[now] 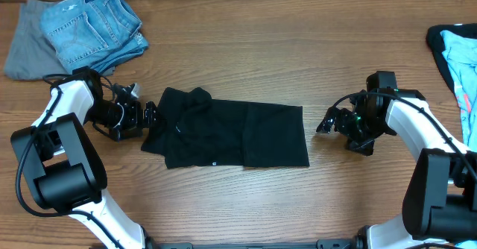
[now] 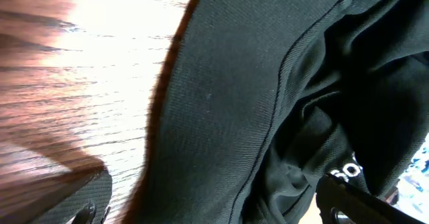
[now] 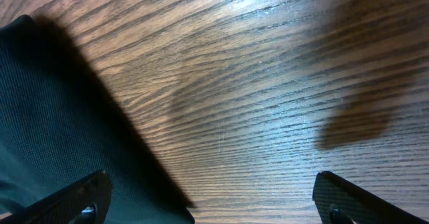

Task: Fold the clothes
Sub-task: 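Grasp the shirt's left end with the left gripper and fold it rightward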

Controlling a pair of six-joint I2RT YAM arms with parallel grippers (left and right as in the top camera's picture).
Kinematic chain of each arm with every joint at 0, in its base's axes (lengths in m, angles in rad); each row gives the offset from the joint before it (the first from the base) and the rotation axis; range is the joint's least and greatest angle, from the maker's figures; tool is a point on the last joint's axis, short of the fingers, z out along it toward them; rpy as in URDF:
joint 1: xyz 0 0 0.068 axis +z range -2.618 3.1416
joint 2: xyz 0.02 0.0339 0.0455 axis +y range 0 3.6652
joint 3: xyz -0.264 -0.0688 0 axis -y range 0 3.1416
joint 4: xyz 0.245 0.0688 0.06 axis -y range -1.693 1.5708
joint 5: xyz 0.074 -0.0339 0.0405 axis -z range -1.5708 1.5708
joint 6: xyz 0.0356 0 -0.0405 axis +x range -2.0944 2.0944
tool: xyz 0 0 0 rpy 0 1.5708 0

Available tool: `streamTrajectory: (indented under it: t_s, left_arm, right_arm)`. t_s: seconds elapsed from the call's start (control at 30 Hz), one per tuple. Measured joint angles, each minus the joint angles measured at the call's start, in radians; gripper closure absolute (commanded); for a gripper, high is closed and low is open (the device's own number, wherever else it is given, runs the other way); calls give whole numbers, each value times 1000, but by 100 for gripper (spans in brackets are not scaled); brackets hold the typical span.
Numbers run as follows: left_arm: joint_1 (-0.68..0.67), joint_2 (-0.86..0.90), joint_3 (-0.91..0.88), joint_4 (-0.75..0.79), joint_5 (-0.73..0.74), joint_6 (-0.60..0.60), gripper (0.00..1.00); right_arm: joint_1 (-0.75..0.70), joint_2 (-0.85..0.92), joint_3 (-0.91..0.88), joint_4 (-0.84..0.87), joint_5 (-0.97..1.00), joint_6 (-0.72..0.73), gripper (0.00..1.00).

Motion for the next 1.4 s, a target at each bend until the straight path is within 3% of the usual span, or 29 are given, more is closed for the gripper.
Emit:
streamTrajectory:
  t_s: [0.7,1.4]
  left_arm:
    - [-1,3,-103,29,251,181,0]
    - [-55,3,-110,79,281,170,0]
  right_arm:
    - [0,0,0,-1,0,0,0]
    - [0,0,0,0,0,0,0]
